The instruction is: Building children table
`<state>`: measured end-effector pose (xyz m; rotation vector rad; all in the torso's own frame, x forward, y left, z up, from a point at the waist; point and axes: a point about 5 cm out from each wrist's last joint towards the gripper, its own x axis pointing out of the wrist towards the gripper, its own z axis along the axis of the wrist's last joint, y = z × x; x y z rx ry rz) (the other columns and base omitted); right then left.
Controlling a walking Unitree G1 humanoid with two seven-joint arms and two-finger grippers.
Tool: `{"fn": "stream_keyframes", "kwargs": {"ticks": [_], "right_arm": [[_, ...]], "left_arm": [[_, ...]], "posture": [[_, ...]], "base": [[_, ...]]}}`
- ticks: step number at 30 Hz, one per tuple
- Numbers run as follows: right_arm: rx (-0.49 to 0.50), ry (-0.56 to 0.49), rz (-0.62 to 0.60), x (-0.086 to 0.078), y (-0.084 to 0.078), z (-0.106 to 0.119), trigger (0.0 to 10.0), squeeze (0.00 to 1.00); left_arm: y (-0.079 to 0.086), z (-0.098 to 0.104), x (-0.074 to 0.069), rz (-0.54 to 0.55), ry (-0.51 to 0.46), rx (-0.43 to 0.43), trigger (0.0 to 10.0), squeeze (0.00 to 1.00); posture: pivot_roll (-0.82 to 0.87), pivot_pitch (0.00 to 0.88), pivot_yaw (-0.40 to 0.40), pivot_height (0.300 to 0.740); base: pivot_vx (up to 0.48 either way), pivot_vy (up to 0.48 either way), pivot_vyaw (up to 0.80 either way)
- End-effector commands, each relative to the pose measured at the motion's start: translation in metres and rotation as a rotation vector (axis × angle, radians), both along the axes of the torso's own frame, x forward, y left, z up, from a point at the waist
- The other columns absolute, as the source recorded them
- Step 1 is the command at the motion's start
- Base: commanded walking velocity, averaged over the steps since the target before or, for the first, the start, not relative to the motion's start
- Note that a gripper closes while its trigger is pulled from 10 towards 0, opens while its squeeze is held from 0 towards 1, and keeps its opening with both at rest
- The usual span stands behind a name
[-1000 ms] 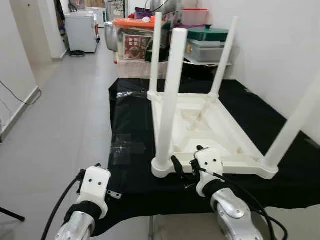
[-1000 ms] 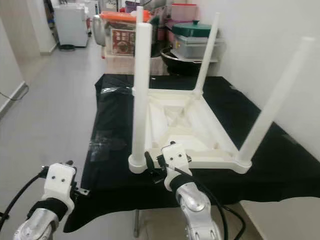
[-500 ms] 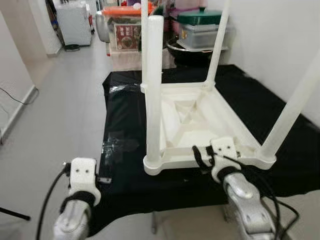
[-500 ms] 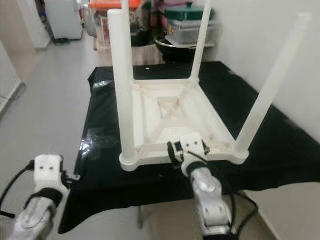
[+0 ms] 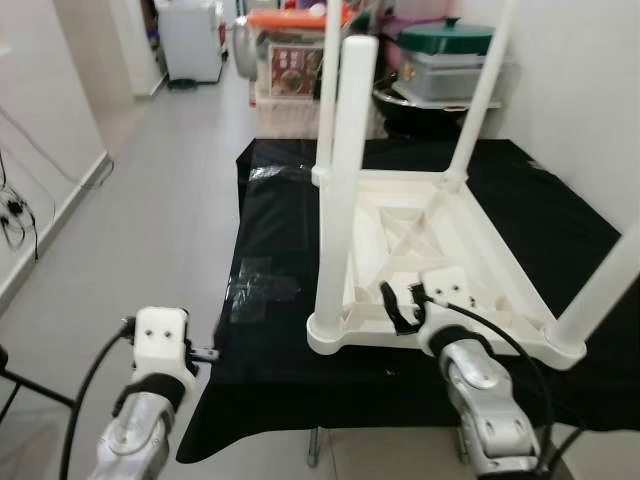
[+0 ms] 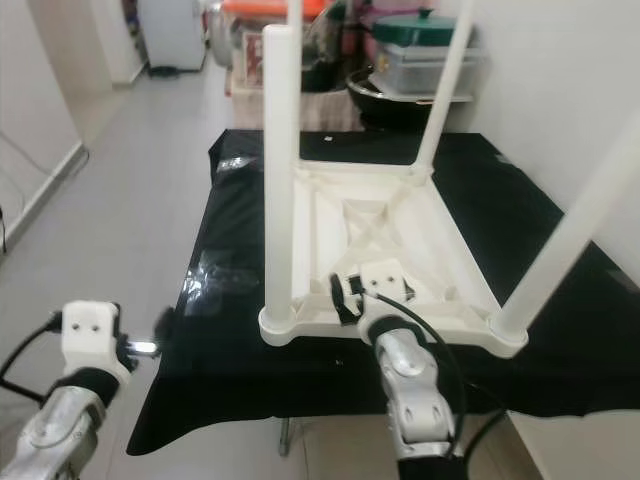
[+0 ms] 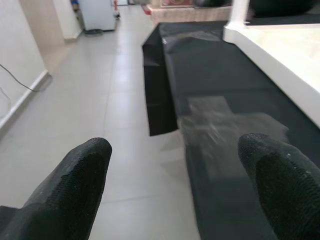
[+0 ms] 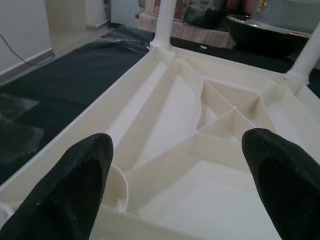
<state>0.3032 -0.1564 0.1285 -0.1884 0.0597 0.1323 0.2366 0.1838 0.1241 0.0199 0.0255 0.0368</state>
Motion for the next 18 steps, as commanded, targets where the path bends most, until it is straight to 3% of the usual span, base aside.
{"fn": "stream_keyframes", "kwargs": {"ticks": [1, 9, 18], "right_arm": [[0.001, 0.019, -0.034, 0.0008, -0.0070, -0.0043, 10.0, 0.00], [0.028, 0.032, -0.046, 0.0033, -0.0098, -0.0048, 10.0, 0.00], [0.044, 0.054, -0.026, 0.0076, -0.0114, -0.0039, 10.0, 0.00]], "left_arm": [[-0.0031, -0.0001, 0.0028, -0.022, 0.008, -0.008, 10.0, 0.00], [-0.0037, 0.0024, 0.0056, -0.033, 0.000, -0.014, 10.0, 0.00], [-0.0066, 0.0042, 0.0042, -0.050, -0.001, -0.011, 10.0, 0.00]], "posture": [[-0.02, 0.044, -0.044, 0.740], [-0.03, 0.050, -0.040, 0.740], [-0.02, 0.077, -0.037, 0.740]], "base": [[0.360, 0.000, 0.00], [0.341, 0.000, 0.00], [0.000, 0.000, 0.00]]}}
